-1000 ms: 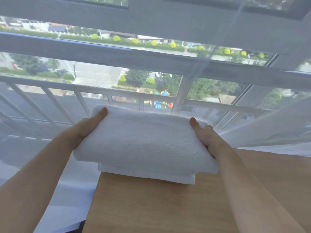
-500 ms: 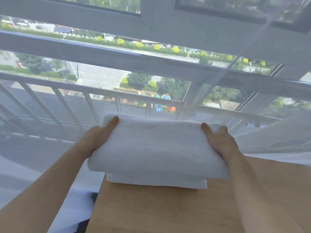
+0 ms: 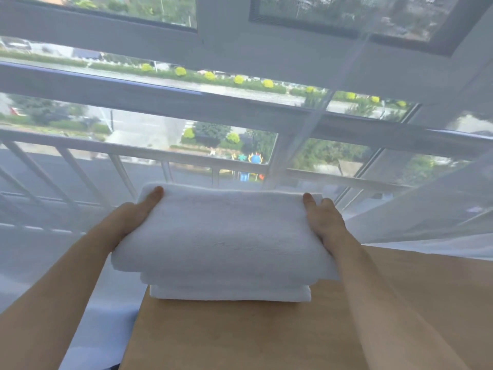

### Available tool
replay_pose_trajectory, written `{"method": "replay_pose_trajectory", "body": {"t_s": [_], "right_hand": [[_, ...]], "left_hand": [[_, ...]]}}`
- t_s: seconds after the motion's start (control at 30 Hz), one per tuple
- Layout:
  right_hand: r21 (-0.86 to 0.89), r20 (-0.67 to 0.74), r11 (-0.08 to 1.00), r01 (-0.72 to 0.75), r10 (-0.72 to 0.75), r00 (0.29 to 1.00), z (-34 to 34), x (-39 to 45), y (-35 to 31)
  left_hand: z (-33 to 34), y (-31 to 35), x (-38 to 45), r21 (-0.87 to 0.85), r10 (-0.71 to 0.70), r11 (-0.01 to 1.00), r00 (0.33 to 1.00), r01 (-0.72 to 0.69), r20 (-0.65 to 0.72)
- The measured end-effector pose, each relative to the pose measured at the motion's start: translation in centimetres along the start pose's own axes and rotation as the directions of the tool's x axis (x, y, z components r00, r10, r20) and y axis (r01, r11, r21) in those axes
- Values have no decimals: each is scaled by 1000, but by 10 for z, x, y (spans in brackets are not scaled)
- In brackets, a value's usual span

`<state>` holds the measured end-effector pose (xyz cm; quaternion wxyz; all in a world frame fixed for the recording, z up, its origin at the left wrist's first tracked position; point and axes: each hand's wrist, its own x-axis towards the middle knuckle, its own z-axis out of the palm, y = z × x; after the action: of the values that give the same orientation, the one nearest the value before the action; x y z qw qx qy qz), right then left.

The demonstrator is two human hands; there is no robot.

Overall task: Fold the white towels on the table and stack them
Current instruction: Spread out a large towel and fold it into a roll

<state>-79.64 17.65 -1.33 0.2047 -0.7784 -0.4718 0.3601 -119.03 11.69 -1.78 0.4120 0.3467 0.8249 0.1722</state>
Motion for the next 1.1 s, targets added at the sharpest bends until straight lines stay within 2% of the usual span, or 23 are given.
{"method": "replay_pose_trajectory", "body": {"t_s": [0.1, 0.17, 0.2, 0.23, 0.27, 0.3, 0.33, 0.37, 0.4, 0.47, 0.57, 0.67, 0.83, 1.1], "right_hand": [[-61, 50, 998, -25, 28, 998, -9, -6, -5], [-252, -22, 968, 15, -21, 1000, -9, -21, -13], [-372, -77, 926, 64, -100, 992, -7, -32, -19], [-473, -111, 871, 136, -212, 971, -2, -43, -25], [-544, -104, 809, 221, -327, 939, 5, -54, -29], [-591, -62, 750, 297, -409, 910, 15, -62, -33], [-625, 0, 699, 346, -444, 896, 25, -69, -35], [-642, 66, 668, 376, -441, 895, 34, -73, -36], [-637, 124, 659, 399, -424, 897, 40, -74, -34], [-597, 194, 671, 439, -410, 891, 44, -67, -25], [-549, 246, 701, 456, -385, 889, 40, -56, -8], [-518, 264, 728, 448, -362, 894, 38, -48, -2], [-484, 280, 745, 459, -365, 888, 41, -40, -2], [-483, 233, 743, 462, -400, 886, 45, -48, 2]], "left_hand": [[0, 2, -1, 84, 52, 995, 997, -47, -61], [-1, 7, -6, 210, 184, 967, 965, -144, -186], [0, 9, -9, 297, 283, 935, 915, -196, -287], [1, 13, -15, 394, 417, 881, 824, -262, -384], [5, 21, -24, 483, 566, 802, 705, -351, -428], [13, 31, -36, 545, 701, 701, 585, -460, -408], [25, 44, -48, 561, 797, 597, 504, -574, -333], [40, 56, -60, 529, 853, 513, 473, -676, -222], [58, 65, -70, 490, 875, 456, 474, -743, -96], [92, 76, -78, 499, 843, 405, 525, -766, 122], [113, 69, -67, 573, 738, 410, 627, -710, 248], [114, 68, -56, 599, 701, 427, 666, -678, 254], [97, 58, -38, 689, 621, 486, 767, -537, 161], [97, 53, -36, 674, 651, 485, 745, -557, 147]]}}
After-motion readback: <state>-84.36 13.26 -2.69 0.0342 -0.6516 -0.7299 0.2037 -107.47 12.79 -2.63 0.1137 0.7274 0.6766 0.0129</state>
